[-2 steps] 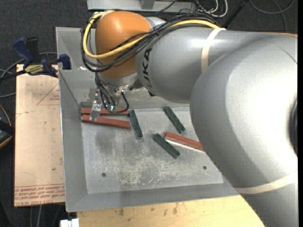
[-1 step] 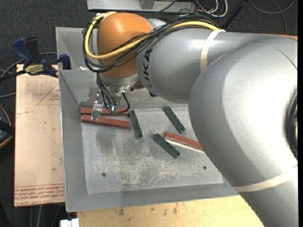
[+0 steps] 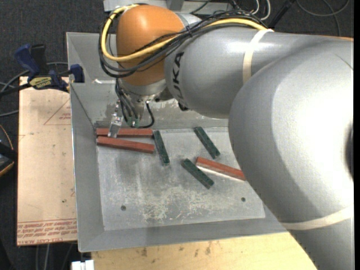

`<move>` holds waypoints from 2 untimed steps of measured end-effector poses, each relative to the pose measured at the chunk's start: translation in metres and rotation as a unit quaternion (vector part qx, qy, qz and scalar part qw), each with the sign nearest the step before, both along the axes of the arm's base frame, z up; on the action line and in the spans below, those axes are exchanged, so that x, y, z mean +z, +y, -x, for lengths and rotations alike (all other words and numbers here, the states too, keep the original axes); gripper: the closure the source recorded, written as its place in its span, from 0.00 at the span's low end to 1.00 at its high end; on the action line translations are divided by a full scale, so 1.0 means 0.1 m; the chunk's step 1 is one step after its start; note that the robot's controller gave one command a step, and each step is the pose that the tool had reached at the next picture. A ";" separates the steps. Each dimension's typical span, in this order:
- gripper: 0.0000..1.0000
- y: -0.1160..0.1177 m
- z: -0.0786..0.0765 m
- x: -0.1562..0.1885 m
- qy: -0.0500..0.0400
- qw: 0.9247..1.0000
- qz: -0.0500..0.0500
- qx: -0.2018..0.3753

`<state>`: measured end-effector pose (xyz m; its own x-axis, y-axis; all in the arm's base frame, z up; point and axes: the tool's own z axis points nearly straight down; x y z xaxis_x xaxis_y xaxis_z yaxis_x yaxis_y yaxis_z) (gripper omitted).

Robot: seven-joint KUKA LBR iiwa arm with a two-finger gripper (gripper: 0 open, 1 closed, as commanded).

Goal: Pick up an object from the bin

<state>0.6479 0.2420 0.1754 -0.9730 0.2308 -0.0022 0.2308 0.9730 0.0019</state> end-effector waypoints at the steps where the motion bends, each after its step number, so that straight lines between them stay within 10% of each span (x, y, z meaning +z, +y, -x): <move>1: 0.00 -0.13 0.22 -0.22 0.001 1.000 0.001 0.007; 2: 0.00 -0.13 0.22 -0.22 0.001 1.000 0.000 0.007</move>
Offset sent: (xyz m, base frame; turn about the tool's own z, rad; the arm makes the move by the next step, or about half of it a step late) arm 0.0000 0.0000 0.0000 0.0000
